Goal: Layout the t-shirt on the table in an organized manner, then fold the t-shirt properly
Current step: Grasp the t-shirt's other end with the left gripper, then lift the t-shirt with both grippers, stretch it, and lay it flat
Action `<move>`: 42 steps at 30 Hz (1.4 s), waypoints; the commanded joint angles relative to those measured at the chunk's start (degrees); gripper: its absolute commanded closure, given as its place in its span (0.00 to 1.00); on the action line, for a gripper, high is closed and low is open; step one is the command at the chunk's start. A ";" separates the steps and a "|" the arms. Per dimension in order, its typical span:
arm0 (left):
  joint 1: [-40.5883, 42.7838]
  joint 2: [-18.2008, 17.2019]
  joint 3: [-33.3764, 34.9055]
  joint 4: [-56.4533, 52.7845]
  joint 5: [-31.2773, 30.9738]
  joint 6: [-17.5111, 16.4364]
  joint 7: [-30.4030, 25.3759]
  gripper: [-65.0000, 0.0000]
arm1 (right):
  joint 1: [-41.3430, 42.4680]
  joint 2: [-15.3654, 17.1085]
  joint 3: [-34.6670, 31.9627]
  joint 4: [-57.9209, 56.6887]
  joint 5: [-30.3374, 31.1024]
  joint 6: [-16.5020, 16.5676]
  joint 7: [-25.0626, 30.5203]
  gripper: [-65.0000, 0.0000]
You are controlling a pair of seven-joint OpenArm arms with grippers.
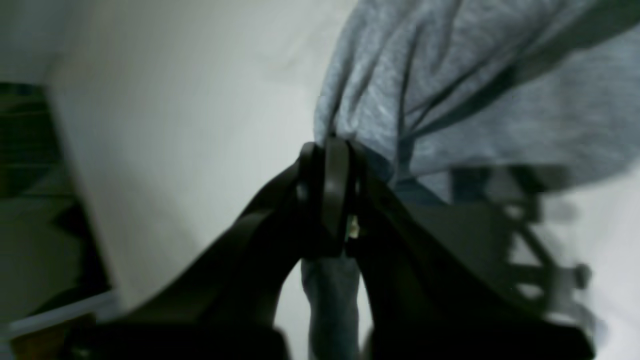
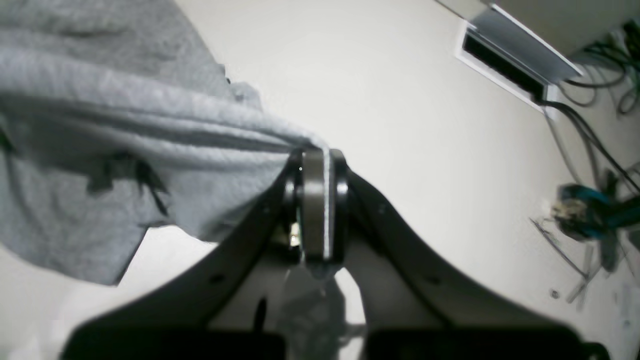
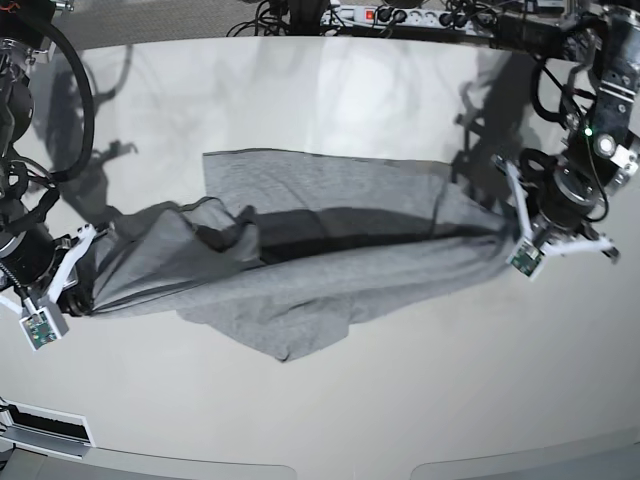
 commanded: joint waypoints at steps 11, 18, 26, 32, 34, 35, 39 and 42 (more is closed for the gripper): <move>-11.67 -11.91 -0.55 0.24 -12.70 0.70 -7.34 1.00 | 3.69 0.98 0.33 1.18 4.33 1.60 2.78 1.00; -29.77 -20.44 -0.55 -6.45 -20.87 0.22 -10.56 1.00 | 16.37 7.15 0.33 1.16 4.13 -2.47 2.78 1.00; -53.02 -26.93 -0.42 -19.54 -38.36 -4.81 -11.04 1.00 | 28.26 14.84 0.33 0.44 4.20 -3.91 2.75 1.00; -59.91 -27.32 -0.42 -23.96 -49.05 -13.20 -4.26 1.00 | 30.32 17.86 0.33 -4.15 13.35 -0.42 -1.31 1.00; -58.64 -27.32 -0.42 -24.30 -54.47 -17.55 -0.31 1.00 | 29.05 17.84 0.33 -5.75 18.95 2.16 -4.37 1.00; -57.48 -27.32 -0.42 -24.30 -57.18 -19.69 1.64 1.00 | 28.00 17.84 0.33 -6.40 21.81 3.34 -5.97 1.00; -49.81 -27.26 -0.42 -24.30 -68.65 -26.10 11.34 1.00 | 21.29 17.81 0.33 -7.43 33.33 7.56 -12.68 1.00; -43.30 -26.75 -0.42 -24.33 -77.59 -27.75 20.68 1.00 | 15.89 17.81 0.26 -7.43 42.86 9.29 -19.45 1.00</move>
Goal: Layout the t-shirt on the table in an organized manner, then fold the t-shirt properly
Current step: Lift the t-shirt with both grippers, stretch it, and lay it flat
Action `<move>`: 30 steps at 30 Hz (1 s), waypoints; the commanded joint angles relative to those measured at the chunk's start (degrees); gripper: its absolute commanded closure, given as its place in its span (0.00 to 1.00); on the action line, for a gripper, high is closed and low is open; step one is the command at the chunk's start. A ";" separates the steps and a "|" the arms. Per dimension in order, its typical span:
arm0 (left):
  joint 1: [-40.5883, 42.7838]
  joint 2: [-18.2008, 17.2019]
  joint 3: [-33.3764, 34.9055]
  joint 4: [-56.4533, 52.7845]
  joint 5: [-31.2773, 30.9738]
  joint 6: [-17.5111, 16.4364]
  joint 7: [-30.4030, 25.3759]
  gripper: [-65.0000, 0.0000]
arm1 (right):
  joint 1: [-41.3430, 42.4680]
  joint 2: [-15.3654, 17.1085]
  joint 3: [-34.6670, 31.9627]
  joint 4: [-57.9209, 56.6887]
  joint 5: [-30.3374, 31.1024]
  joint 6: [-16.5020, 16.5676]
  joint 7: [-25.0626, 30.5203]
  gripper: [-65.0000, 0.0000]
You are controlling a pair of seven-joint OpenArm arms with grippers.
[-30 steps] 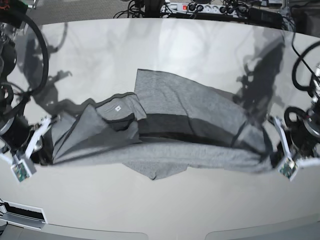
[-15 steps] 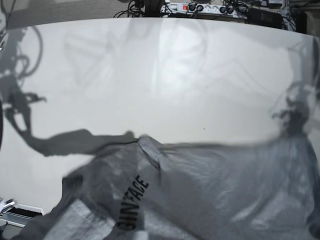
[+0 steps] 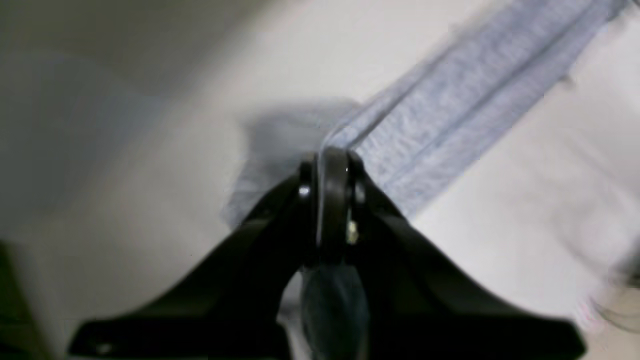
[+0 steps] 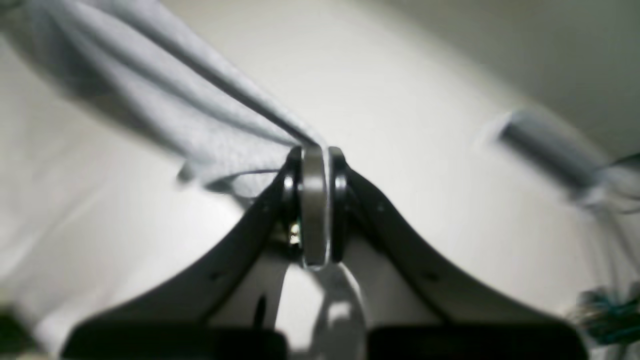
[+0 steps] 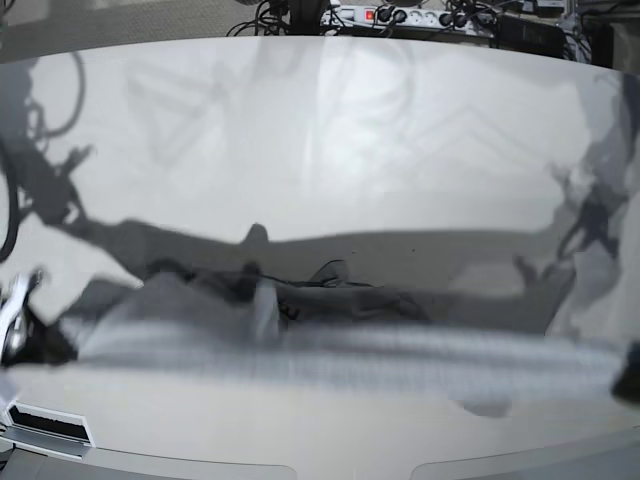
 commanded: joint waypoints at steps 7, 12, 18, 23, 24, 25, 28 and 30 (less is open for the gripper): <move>12.11 0.11 -0.81 0.42 -12.42 -0.25 8.80 1.00 | -9.44 1.29 -1.33 0.66 13.60 0.56 -3.60 1.00; 19.61 0.09 -0.83 0.42 -12.42 -0.25 8.80 1.00 | -15.47 1.49 -4.31 0.66 18.49 0.56 -3.60 1.00; 25.99 0.13 -0.83 0.42 -9.18 -0.25 8.80 1.00 | -17.27 -0.02 -7.39 0.61 14.45 0.56 -3.60 1.00; 29.79 0.61 -0.83 0.42 8.59 -0.25 -10.67 1.00 | -17.22 -3.69 -8.57 -0.57 -9.94 0.56 9.49 1.00; 29.68 1.27 -0.83 0.42 11.96 -0.25 -12.39 1.00 | -17.14 -4.26 -8.74 -1.42 -14.75 0.56 13.73 1.00; 29.68 1.92 -0.83 0.42 14.84 -0.25 -13.90 1.00 | -17.14 -4.81 -8.74 -2.38 -19.50 0.56 18.12 1.00; 29.68 3.72 -0.83 0.42 21.05 -0.17 -15.93 1.00 | -16.87 -6.19 -8.74 -5.44 -27.61 0.56 27.85 1.00; 29.66 4.57 -0.83 0.42 23.15 1.73 -15.93 1.00 | -15.98 -7.48 -8.74 -6.99 -29.05 0.56 28.70 0.91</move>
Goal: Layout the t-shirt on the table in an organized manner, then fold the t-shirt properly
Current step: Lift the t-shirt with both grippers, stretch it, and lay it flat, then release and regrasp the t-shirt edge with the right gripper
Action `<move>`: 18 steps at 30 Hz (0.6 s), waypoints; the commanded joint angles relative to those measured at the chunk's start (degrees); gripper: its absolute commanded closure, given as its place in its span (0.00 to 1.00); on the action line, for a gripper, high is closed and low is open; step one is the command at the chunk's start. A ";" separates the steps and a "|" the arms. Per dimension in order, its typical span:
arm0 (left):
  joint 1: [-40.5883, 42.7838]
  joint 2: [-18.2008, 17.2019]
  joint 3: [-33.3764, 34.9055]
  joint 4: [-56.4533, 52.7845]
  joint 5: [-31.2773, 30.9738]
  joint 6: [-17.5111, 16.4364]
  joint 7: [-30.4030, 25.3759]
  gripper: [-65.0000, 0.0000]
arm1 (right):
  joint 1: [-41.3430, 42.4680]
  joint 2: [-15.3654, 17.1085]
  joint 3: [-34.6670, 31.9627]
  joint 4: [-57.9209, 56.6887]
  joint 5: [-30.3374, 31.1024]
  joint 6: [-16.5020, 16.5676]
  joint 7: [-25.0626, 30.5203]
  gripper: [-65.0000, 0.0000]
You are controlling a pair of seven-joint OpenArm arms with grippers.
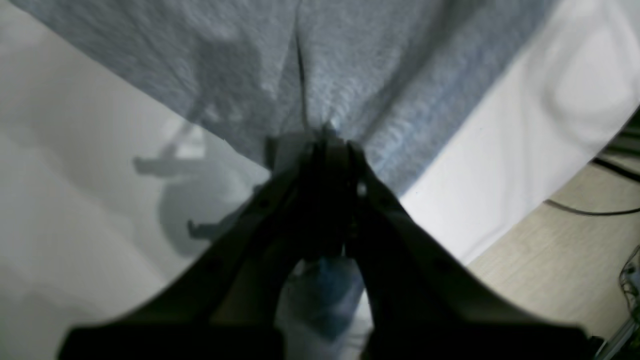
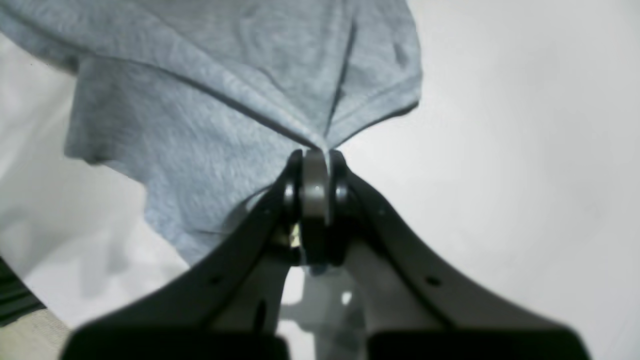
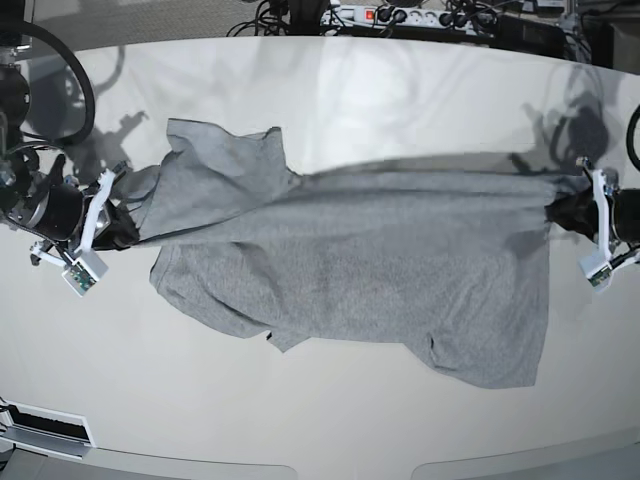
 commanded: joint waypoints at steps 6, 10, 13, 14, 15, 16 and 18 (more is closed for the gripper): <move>-0.96 -0.44 -0.74 0.61 -0.96 0.59 -0.87 1.00 | 3.50 0.13 0.63 0.42 -2.49 -3.34 -0.55 0.32; -0.96 -0.48 -0.74 0.61 -0.90 0.61 -0.26 1.00 | 4.02 0.09 0.63 0.42 2.58 -3.23 -7.82 0.32; -0.96 -0.46 -0.74 0.61 -0.92 0.61 -0.28 1.00 | 4.00 0.09 0.63 0.42 5.73 -4.50 -13.92 0.32; -0.96 -0.46 -0.74 0.61 -0.94 0.59 -0.46 1.00 | 4.02 0.11 0.63 0.42 4.94 -5.25 -13.42 0.32; -0.96 -0.46 -0.74 0.61 -0.94 0.61 -0.70 1.00 | 4.04 0.11 0.76 0.42 2.71 -6.01 -10.84 0.32; -0.96 -0.46 -0.74 0.61 -0.96 0.61 -0.74 1.00 | 4.07 0.11 1.03 0.42 -0.39 -6.97 -6.71 0.32; -0.96 -0.44 -0.74 0.61 -0.98 0.61 -0.70 1.00 | 4.28 0.13 1.36 0.42 -6.45 -10.69 1.31 0.32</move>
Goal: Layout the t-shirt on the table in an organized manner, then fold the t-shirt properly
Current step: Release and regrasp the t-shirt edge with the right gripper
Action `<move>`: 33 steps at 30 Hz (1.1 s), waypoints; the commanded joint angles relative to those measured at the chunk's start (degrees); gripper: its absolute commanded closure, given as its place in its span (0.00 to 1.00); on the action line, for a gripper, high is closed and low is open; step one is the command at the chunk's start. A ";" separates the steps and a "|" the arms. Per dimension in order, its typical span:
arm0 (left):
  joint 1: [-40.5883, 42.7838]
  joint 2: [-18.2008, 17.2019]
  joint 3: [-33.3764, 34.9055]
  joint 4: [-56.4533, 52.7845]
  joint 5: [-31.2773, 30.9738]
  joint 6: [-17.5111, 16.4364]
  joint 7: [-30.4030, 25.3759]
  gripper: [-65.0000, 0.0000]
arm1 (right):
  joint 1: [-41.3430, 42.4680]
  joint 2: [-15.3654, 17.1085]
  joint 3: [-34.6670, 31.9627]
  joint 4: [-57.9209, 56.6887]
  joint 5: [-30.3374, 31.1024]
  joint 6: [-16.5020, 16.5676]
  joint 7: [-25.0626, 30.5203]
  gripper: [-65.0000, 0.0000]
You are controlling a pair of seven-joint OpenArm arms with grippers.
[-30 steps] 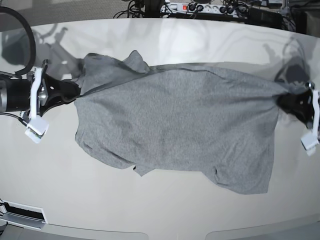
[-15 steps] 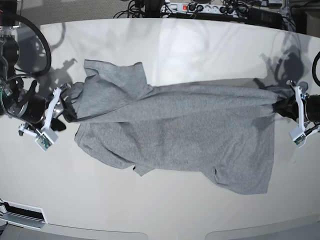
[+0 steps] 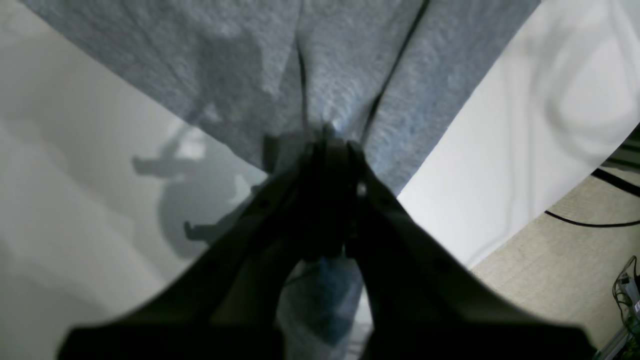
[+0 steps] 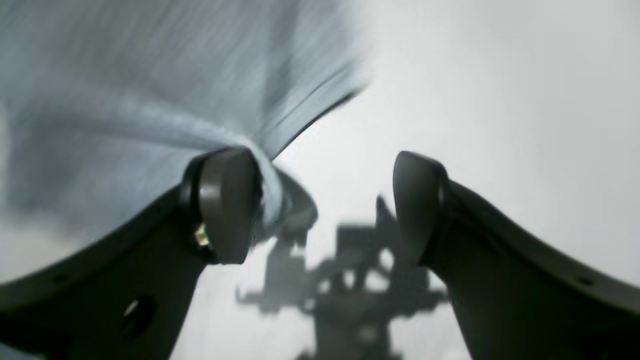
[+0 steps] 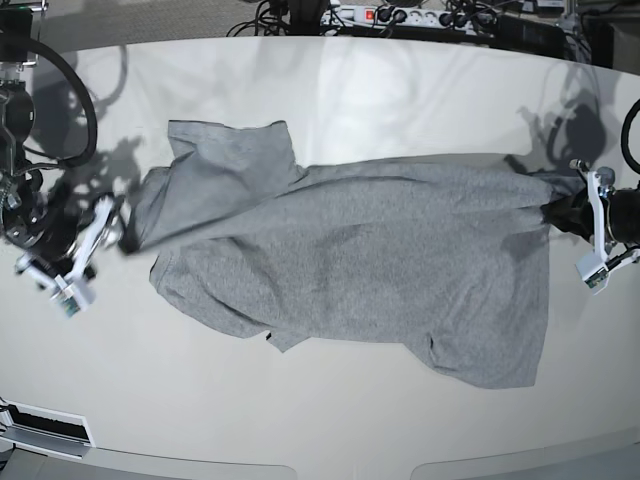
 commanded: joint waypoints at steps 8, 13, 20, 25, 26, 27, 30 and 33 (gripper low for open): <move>-0.96 -1.42 -0.74 0.59 -0.92 0.24 -0.87 1.00 | 5.68 0.98 0.57 0.85 10.47 3.89 -13.55 0.32; -0.96 -1.44 -0.74 0.59 -0.90 0.26 -0.85 1.00 | 1.38 0.96 0.57 0.83 24.17 5.81 -17.07 0.32; -0.96 -1.42 -0.74 0.59 -0.90 0.24 -1.07 1.00 | -8.31 -2.03 0.57 0.72 19.65 -0.28 -12.68 0.32; -0.96 -1.42 -0.74 0.59 -0.90 0.26 -1.05 1.00 | -12.24 -7.58 0.57 -1.92 16.63 -0.63 -9.88 0.32; -0.96 -1.42 -0.74 0.59 -0.90 0.28 -1.05 1.00 | -12.22 -8.83 0.57 -2.99 16.11 -0.24 -9.70 0.32; -0.96 -1.42 -0.74 0.59 -0.90 0.28 -1.05 1.00 | -12.15 -9.88 0.57 -4.22 15.72 -0.22 -9.44 0.32; -0.96 -1.42 -0.74 0.59 -0.90 0.26 -0.85 1.00 | -11.96 -12.26 0.59 -7.72 13.38 -0.28 -5.99 0.32; -0.96 -1.42 -0.74 0.59 -0.90 0.26 -0.85 1.00 | -11.67 -13.60 0.63 -9.53 8.04 -1.11 -2.12 0.32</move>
